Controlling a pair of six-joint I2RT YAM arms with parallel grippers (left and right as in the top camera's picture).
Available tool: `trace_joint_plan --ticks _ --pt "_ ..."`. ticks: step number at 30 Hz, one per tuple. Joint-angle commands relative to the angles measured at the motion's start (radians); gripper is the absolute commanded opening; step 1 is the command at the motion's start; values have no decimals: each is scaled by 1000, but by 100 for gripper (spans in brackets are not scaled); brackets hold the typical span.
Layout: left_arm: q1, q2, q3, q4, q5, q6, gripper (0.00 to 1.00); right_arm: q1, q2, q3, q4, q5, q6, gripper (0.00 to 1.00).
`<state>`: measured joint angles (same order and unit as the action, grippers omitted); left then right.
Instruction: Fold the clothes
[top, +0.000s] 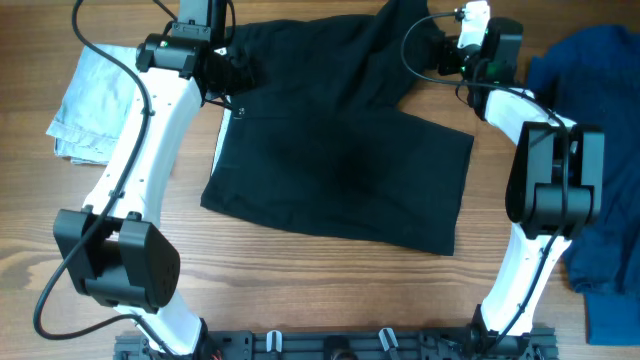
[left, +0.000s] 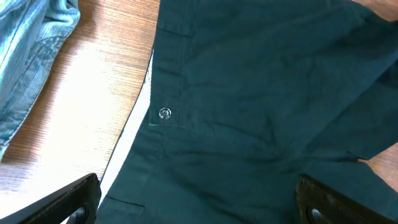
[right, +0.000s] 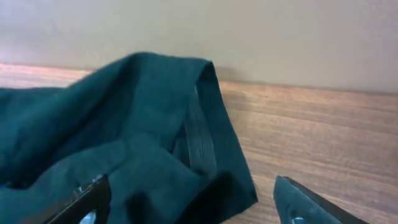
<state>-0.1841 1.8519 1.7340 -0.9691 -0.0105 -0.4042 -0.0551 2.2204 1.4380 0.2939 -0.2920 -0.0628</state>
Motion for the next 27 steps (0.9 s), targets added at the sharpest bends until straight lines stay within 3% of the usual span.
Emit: trace_joint_plan --ticks 1,4,8,10,11,21,27 --pt "1 3 -5 -2 -18 4 100 6 2 1 -5 -62 13 68" --pt "1 3 -4 -2 -18 4 100 8 2 1 -22 -76 10 54" --pt "1 3 -5 -5 -18 4 100 9 2 1 -23 -76 10 27" --pt "1 3 -4 -5 -18 5 100 9 1 1 -32 -76 11 8" --pt "1 3 -5 -5 -18 5 100 9 1 1 -38 -76 10 4" --pt "1 3 -5 -8 -18 5 100 -10 -152 1 -236 -70 8 4" --pt "1 3 -5 -7 -18 4 100 -10 -216 1 -419 -92 -150 4"
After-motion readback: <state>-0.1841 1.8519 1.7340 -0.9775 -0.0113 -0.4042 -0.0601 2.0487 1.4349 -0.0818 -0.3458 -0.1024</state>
